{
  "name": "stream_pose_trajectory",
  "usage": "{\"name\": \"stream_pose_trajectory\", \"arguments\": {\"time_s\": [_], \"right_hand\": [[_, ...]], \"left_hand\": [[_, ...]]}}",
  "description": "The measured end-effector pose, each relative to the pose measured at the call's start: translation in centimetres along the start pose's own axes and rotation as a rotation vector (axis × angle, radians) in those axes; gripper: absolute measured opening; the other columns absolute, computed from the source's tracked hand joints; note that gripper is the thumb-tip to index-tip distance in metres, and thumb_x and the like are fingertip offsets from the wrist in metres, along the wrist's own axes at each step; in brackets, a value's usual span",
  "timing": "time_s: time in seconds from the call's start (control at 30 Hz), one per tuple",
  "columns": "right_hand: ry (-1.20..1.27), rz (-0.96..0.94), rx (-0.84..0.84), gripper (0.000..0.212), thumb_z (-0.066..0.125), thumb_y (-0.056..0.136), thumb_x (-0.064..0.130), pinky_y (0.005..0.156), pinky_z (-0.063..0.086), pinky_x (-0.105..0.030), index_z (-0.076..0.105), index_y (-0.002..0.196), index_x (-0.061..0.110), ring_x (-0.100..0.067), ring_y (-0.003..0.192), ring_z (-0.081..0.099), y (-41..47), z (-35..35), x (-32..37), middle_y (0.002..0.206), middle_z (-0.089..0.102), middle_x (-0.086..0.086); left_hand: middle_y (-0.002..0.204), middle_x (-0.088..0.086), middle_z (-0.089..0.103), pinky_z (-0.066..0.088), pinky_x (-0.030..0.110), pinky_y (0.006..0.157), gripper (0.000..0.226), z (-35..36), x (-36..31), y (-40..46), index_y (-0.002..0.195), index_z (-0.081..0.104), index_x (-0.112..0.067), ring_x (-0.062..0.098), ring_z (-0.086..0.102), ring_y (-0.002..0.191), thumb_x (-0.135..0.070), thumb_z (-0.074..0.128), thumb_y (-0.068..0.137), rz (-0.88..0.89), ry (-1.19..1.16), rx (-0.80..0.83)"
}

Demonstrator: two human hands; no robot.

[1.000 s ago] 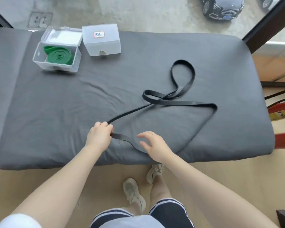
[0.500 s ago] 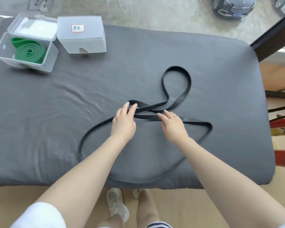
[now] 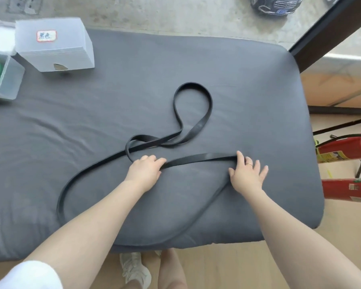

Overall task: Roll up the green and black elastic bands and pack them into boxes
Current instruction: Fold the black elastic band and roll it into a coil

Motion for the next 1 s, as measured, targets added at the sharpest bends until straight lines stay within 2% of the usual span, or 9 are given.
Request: {"name": "stream_pose_trajectory", "arguments": {"time_s": [0.07, 0.13, 0.27, 0.43, 0.57, 0.63, 0.83, 0.93, 1.0], "right_hand": [[0.338, 0.009, 0.031, 0.048, 0.044, 0.096, 0.026, 0.105, 0.026, -0.044, 0.028, 0.141, 0.024, -0.033, 0.131, 0.028, -0.2, 0.2, -1.6, 0.145, 0.031, -0.009], [0.490, -0.050, 0.035, 0.039, 0.050, 0.092, 0.019, 0.096, 0.033, -0.037, 0.041, 0.130, 0.019, -0.030, 0.125, 0.034, -0.9, -0.3, -1.2, 0.136, 0.038, -0.009], [0.267, -0.178, -0.101, 0.043, 0.048, 0.084, 0.013, 0.110, 0.022, -0.037, 0.046, 0.127, 0.015, -0.026, 0.139, 0.021, -2.2, -2.4, 2.8, 0.150, 0.026, -0.011], [0.448, -0.443, -0.169, 0.035, 0.043, 0.093, 0.013, 0.105, 0.027, -0.032, 0.049, 0.127, 0.009, -0.024, 0.132, 0.033, -2.0, -4.7, 12.0, 0.143, 0.038, -0.005], [0.508, -0.508, -0.112, 0.031, 0.042, 0.092, 0.010, 0.102, 0.034, -0.036, 0.053, 0.121, 0.007, -0.027, 0.122, 0.042, -0.6, -4.0, 14.9, 0.132, 0.048, -0.008], [0.544, -0.496, -0.088, 0.029, 0.042, 0.092, 0.009, 0.099, 0.036, -0.035, 0.055, 0.118, 0.008, -0.027, 0.118, 0.045, -0.2, -3.4, 14.3, 0.129, 0.050, -0.008], [0.679, -0.413, -0.023, 0.028, 0.042, 0.093, 0.009, 0.086, 0.035, -0.022, 0.055, 0.116, 0.014, -0.019, 0.115, 0.048, -1.0, -4.0, 11.5, 0.127, 0.050, 0.002], [0.858, -0.539, 0.019, 0.037, 0.050, 0.093, 0.012, 0.090, 0.030, -0.006, 0.049, 0.129, 0.020, -0.006, 0.126, 0.040, -4.5, -6.9, 12.9, 0.135, 0.046, 0.008], [0.963, -0.638, 0.086, 0.043, 0.052, 0.093, 0.013, 0.091, 0.028, 0.001, 0.045, 0.134, 0.026, 0.004, 0.129, 0.034, -8.3, -8.8, 14.2, 0.139, 0.041, 0.016]], "left_hand": [[0.124, 0.004, 0.049, 0.039, 0.034, 0.092, 0.034, 0.2, 0.0, -0.1, 0.132, 0.043, -0.023, 0.025, 0.041, 0.119, -0.026, 0.038, 0.098, -0.023, -0.010, 0.002], [0.126, 0.002, 0.050, 0.038, 0.033, 0.093, 0.032, 0.6, -0.1, -0.6, 0.128, 0.049, -0.023, 0.025, 0.042, 0.118, -0.027, 0.038, 0.098, -0.037, -0.043, 0.003], [0.125, 0.002, 0.053, 0.038, 0.034, 0.095, 0.031, -1.4, -0.5, -0.9, 0.123, 0.056, -0.017, 0.025, 0.046, 0.118, -0.028, 0.043, 0.097, -0.049, -0.259, -0.171], [0.126, 0.008, 0.054, 0.037, 0.042, 0.092, 0.035, -8.1, -2.0, 2.8, 0.128, 0.051, -0.012, 0.034, 0.046, 0.115, -0.012, 0.045, 0.093, 0.010, -0.255, -0.546], [0.132, 0.009, 0.047, 0.035, 0.040, 0.096, 0.053, -7.4, -2.7, 8.5, 0.143, 0.028, -0.024, 0.032, 0.042, 0.121, -0.018, 0.047, 0.094, -0.001, -0.059, -0.234], [0.126, 0.011, 0.052, 0.038, 0.040, 0.092, 0.050, -6.5, -3.0, 9.7, 0.140, 0.033, -0.023, 0.034, 0.048, 0.115, -0.013, 0.047, 0.093, 0.031, 0.023, -0.150], [0.108, 0.005, 0.063, 0.042, 0.034, 0.086, 0.022, -8.9, -1.5, 6.4, 0.110, 0.060, -0.015, 0.026, 0.056, 0.102, -0.016, 0.056, 0.089, 0.016, -0.275, -0.350], [0.096, -0.003, 0.052, 0.036, 0.023, 0.071, 0.012, -11.6, -1.7, 0.8, 0.095, 0.067, -0.015, 0.010, 0.051, 0.081, -0.016, 0.068, 0.083, 0.154, -0.512, -0.463], [0.097, -0.010, 0.050, 0.035, 0.014, 0.072, 0.010, -13.5, -1.8, -3.6, 0.090, 0.067, -0.018, 0.001, 0.049, 0.085, -0.016, 0.070, 0.081, 0.253, -0.665, -0.471]]}}
Point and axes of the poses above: each hand's wrist, its own y-axis towards the middle knuckle, its own z-axis out of the palm, x = y × z, the point moved 8 cm from there along y, towards the middle knuckle
